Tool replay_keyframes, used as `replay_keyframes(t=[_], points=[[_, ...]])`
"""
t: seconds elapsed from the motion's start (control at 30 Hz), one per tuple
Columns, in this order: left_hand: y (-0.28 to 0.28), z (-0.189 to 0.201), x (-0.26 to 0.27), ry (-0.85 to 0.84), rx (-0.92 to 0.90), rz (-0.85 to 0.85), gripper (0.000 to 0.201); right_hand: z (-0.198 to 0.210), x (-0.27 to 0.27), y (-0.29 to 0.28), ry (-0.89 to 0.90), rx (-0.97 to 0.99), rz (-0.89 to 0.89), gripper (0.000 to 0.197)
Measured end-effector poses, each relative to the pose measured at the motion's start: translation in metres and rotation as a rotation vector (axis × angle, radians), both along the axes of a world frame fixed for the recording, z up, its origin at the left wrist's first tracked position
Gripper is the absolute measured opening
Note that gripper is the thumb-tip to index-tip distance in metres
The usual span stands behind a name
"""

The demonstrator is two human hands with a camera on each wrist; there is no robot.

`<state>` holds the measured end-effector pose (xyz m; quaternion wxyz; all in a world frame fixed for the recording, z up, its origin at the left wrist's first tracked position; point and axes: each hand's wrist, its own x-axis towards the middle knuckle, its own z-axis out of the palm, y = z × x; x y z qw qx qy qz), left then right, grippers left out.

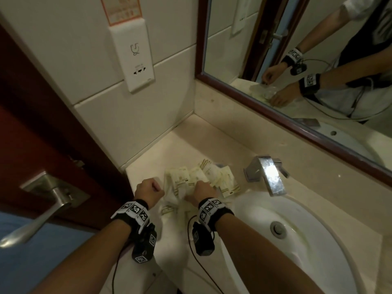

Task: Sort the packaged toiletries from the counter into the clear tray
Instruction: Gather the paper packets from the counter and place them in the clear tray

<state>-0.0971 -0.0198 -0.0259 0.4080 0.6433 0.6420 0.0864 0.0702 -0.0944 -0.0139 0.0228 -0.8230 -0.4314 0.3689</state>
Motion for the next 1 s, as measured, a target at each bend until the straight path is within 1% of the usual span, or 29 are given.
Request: replay_keyframes(t=[0.03,0.1,0.23,0.33,0.4,0.5,0.53,0.67,0.77,0.87,0.93,0.97,1.0], points=[[0.0,0.0,0.002,0.0,-0.006,-0.005,0.021,-0.002,0.003,0.001,0.061,0.004,-0.006,0.031],[0.001,0.001,0.007,-0.003,-0.005,-0.017,0.021,-0.003,0.009,0.002,0.158,0.023,0.003,0.033],[0.0,0.0,0.023,0.004,0.021,-0.055,0.018,0.008,0.023,0.001,0.244,0.136,0.11,0.041],[-0.002,-0.005,0.036,-0.01,0.044,-0.084,0.016,0.014,0.037,0.0,0.247,0.272,0.054,0.039],[-0.004,-0.009,0.044,-0.011,0.048,-0.095,0.02,0.013,0.046,-0.002,0.244,0.294,-0.001,0.035],[-0.003,-0.018,0.053,0.014,0.039,-0.127,0.03,0.011,0.057,-0.007,0.309,0.285,-0.104,0.03],[-0.002,-0.021,0.055,0.023,0.037,-0.131,0.034,0.01,0.06,-0.009,0.313,0.291,-0.115,0.031],[-0.001,-0.028,0.06,0.029,0.03,-0.097,0.042,0.006,0.067,-0.012,0.231,0.339,-0.075,0.039],[0.001,-0.029,0.063,0.039,0.015,-0.086,0.045,0.005,0.069,-0.013,0.255,0.383,-0.071,0.041],[0.003,-0.031,0.065,0.028,0.038,-0.084,0.048,0.006,0.069,-0.01,0.272,0.422,-0.093,0.044],[0.004,-0.03,0.068,0.023,0.045,-0.104,0.049,0.006,0.069,-0.008,0.269,0.443,-0.118,0.044],[0.005,-0.03,0.069,0.013,0.047,-0.115,0.051,0.005,0.07,-0.008,0.256,0.448,-0.121,0.042],[0.007,-0.03,0.069,-0.001,0.046,-0.116,0.053,0.003,0.072,-0.008,0.239,0.438,-0.126,0.035]])
